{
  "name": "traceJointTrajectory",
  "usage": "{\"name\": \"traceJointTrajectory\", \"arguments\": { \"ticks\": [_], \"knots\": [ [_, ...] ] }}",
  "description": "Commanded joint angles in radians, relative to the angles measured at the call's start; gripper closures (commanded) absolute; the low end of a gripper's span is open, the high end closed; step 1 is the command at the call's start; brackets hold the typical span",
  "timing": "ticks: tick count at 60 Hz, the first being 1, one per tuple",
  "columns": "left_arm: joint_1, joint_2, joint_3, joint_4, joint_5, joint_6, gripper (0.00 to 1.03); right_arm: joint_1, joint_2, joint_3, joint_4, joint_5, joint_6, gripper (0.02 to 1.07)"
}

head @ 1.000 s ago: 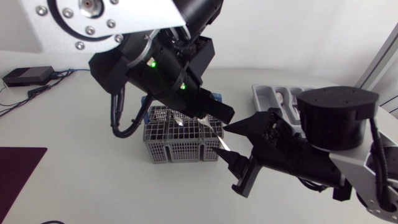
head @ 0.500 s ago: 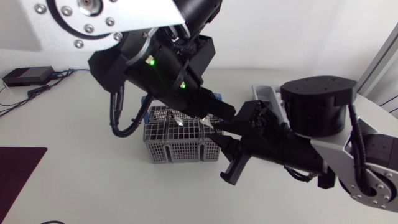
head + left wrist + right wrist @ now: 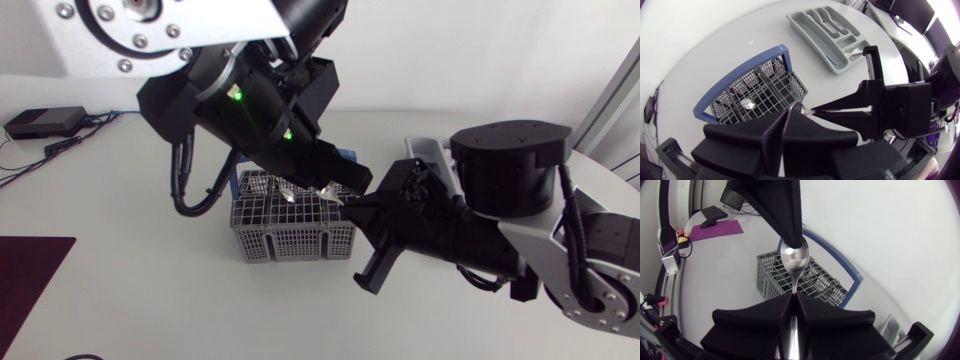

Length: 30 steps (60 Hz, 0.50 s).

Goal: Unload the cutlery basket into the drawer organizer.

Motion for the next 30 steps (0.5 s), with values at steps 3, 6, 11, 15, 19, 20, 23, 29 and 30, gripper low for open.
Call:
{"name": "traceJointTrajectory", "arguments": {
  "ticks": [3, 6, 11, 15, 19, 20, 23, 29, 30],
  "knots": [
    [0.019, 0.005, 0.039, 0.010, -0.007, -0.040, 0.51, 0.028, 0.010, 0.021, -0.034, -0.034, 0.011, 1.01],
    [0.024, 0.001, 0.049, 0.010, -0.007, -0.040, 0.34, 0.028, 0.009, 0.022, -0.045, -0.040, 0.011, 1.01],
    [0.036, 0.000, 0.068, 0.010, -0.007, -0.045, 0.16, 0.028, 0.006, 0.025, -0.067, -0.054, 0.010, 1.01],
    [0.047, -0.002, 0.081, 0.010, -0.007, -0.046, 0.12, 0.028, -0.008, 0.025, -0.086, -0.066, 0.004, 1.01],
    [0.078, -0.014, 0.101, 0.005, -0.007, -0.046, 0.11, 0.023, -0.027, 0.018, -0.114, -0.077, -0.019, 1.01],
    [0.082, -0.017, 0.104, 0.004, -0.007, -0.046, 0.11, 0.019, -0.033, 0.015, -0.129, -0.084, -0.029, 1.01],
    [0.108, -0.035, 0.105, -0.001, -0.007, -0.037, 0.11, -0.006, -0.054, 0.002, -0.159, -0.118, -0.053, 1.01],
    [0.164, -0.060, 0.093, -0.005, -0.007, -0.019, 0.11, -0.102, -0.093, -0.027, -0.217, -0.195, -0.131, 1.01],
    [0.177, -0.064, 0.085, -0.005, -0.007, -0.019, 0.11, -0.139, -0.105, -0.035, -0.232, -0.225, -0.159, 1.01]
  ]
}}
